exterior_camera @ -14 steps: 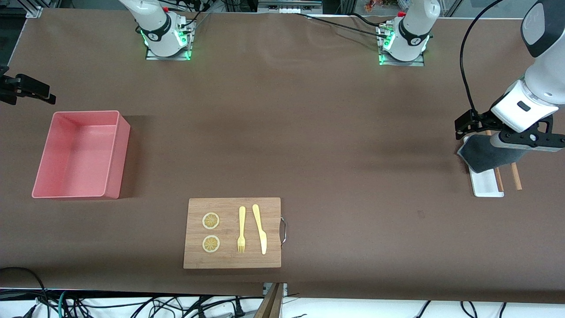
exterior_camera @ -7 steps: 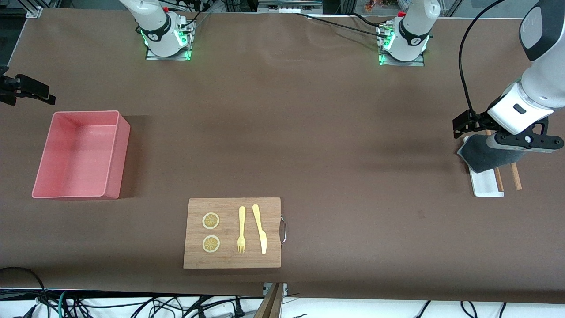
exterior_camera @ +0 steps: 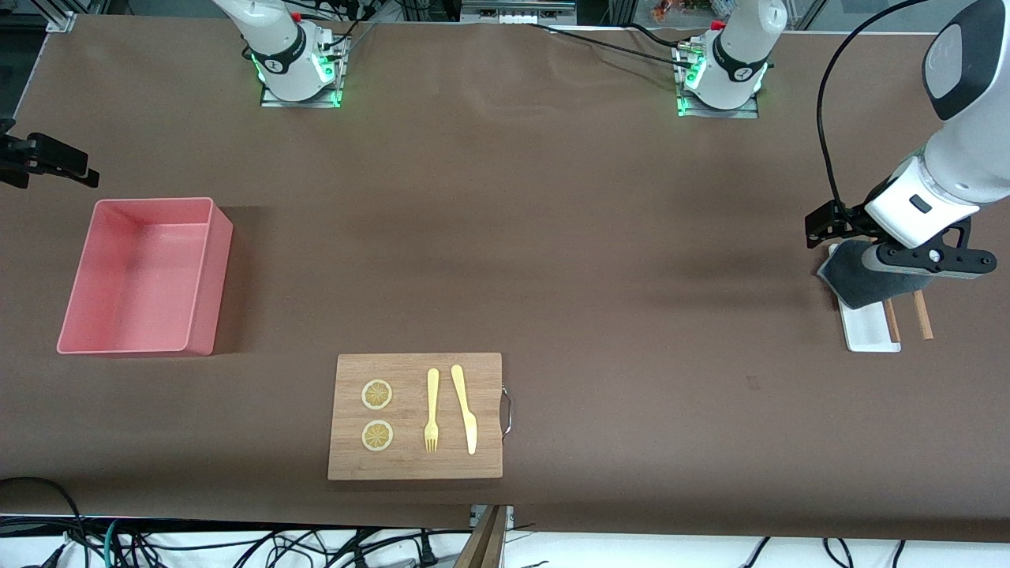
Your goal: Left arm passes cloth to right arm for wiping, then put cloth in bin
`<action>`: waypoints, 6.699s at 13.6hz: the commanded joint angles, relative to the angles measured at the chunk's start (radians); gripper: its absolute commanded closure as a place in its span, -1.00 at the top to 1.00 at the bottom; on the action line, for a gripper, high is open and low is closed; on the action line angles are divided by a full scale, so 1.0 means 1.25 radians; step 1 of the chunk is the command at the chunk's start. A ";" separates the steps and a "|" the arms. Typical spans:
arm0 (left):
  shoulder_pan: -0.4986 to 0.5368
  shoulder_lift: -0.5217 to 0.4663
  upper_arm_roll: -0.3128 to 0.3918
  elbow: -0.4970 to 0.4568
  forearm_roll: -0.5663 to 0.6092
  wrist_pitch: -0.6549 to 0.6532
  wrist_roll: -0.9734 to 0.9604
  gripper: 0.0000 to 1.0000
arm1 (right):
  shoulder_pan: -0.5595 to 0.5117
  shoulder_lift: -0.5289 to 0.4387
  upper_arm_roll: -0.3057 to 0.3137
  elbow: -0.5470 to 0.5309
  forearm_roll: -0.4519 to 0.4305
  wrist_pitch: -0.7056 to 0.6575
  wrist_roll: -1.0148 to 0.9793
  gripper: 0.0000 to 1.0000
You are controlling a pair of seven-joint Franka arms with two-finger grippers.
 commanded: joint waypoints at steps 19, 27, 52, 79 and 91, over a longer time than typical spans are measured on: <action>0.145 0.105 0.005 0.011 0.003 -0.196 0.144 1.00 | -0.010 0.007 0.004 0.019 0.005 -0.004 -0.005 1.00; 0.354 0.130 0.004 0.037 0.073 -0.109 0.677 1.00 | -0.008 0.008 0.005 0.019 0.006 -0.004 -0.003 1.00; 0.641 0.440 0.000 0.105 -0.247 0.058 1.464 0.39 | -0.001 0.017 0.007 0.019 0.002 0.001 -0.003 1.00; 0.271 0.395 -0.293 0.239 -0.490 -0.133 1.132 -1.00 | 0.136 0.193 0.014 0.012 0.049 0.129 0.250 1.00; -0.164 0.402 -0.297 0.296 -0.935 0.424 1.029 -1.00 | 0.235 0.298 0.015 0.013 0.327 0.359 0.612 1.00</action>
